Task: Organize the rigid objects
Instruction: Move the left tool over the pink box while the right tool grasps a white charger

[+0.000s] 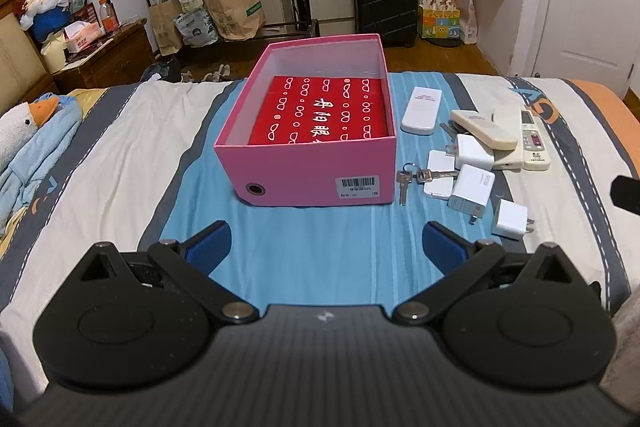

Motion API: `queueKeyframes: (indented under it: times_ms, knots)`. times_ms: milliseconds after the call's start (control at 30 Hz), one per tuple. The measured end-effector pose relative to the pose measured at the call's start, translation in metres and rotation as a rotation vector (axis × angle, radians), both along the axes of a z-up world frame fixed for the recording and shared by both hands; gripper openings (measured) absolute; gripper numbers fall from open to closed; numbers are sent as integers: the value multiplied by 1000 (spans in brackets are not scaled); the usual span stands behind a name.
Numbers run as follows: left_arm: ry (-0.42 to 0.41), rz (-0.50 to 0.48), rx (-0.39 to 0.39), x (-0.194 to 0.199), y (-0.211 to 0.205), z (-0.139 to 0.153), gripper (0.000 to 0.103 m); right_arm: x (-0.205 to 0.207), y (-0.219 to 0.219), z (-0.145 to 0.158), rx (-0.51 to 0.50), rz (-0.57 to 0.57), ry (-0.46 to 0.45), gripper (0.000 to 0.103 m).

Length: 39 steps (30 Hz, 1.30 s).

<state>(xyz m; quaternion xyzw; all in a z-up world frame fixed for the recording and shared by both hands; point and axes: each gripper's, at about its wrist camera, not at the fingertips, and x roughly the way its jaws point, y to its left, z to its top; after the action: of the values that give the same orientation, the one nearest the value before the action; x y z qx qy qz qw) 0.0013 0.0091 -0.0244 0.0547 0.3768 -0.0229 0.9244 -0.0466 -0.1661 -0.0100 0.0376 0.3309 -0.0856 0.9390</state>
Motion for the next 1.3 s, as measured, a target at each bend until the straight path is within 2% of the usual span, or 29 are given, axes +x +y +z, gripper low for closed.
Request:
queueKeyframes:
  times_ms: [133,300,433,567,667,800,933,1067,1200,1300]
  knots:
    - [-7,-19,12,5,2,4,103,13,-3,1,36,74,14,102]
    - [11,-63,-9,18,7,13,103,35,-1,10,-25,171,40,102]
    - [23,-92,-31,38,14,23,103,56,-9,18,16,259,69,101]
    - [16,-117,-71,71,28,39,103,86,-26,17,80,265,104,101]
    - [17,-120,-79,104,39,49,103,120,-37,5,103,252,195,99]
    - [51,-138,-72,156,47,55,103,164,-42,-21,182,244,352,95]
    - [84,-107,-46,205,54,48,103,195,-30,-53,257,267,480,94]
    - [170,-115,-76,246,64,29,100,220,-23,-82,359,218,602,89]
    - [191,-41,-96,261,85,2,98,233,-19,-110,411,156,646,88]
    - [216,2,-123,268,104,-23,93,235,-18,-125,411,137,666,87]
